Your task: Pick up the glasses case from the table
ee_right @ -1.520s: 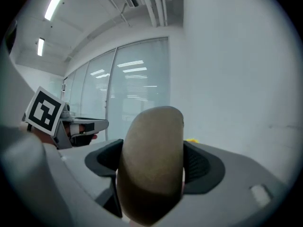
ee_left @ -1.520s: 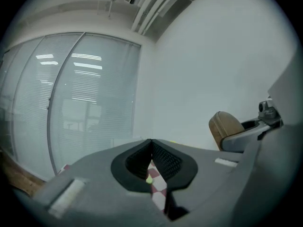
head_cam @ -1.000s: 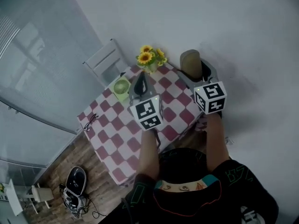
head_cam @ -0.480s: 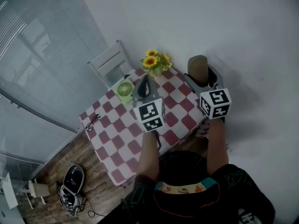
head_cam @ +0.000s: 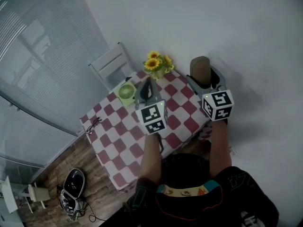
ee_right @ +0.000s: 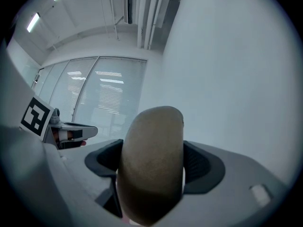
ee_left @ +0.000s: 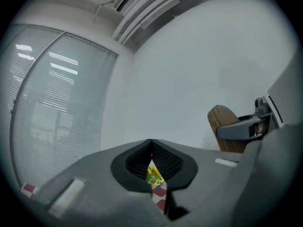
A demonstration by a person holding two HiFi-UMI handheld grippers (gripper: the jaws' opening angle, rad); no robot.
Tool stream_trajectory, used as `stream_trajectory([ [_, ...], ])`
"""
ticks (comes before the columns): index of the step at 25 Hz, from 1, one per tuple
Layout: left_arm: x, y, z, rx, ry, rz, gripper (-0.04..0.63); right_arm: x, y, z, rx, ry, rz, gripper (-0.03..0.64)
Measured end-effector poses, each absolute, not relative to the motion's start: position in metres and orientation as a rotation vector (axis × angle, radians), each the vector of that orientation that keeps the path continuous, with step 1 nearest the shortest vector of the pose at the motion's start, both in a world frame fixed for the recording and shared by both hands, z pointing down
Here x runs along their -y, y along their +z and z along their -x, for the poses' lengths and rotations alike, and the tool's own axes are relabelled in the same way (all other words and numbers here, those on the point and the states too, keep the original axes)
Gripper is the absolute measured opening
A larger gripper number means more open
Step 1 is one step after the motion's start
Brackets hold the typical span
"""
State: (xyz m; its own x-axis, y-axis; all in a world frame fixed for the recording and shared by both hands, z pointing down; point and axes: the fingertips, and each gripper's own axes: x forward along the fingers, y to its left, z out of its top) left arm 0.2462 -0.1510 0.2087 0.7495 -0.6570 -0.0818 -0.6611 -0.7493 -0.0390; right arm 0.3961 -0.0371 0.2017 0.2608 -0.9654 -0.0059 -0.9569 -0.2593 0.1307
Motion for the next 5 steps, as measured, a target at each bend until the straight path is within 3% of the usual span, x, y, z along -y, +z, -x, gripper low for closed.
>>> stream_trajectory([
  [5, 0.1518, 0.2039, -0.2452, -1.079, 0.143, 2.879, 0.008, 0.0360, 0.1954, -0.3904, 1.853, -0.162, -2.387, 0.390],
])
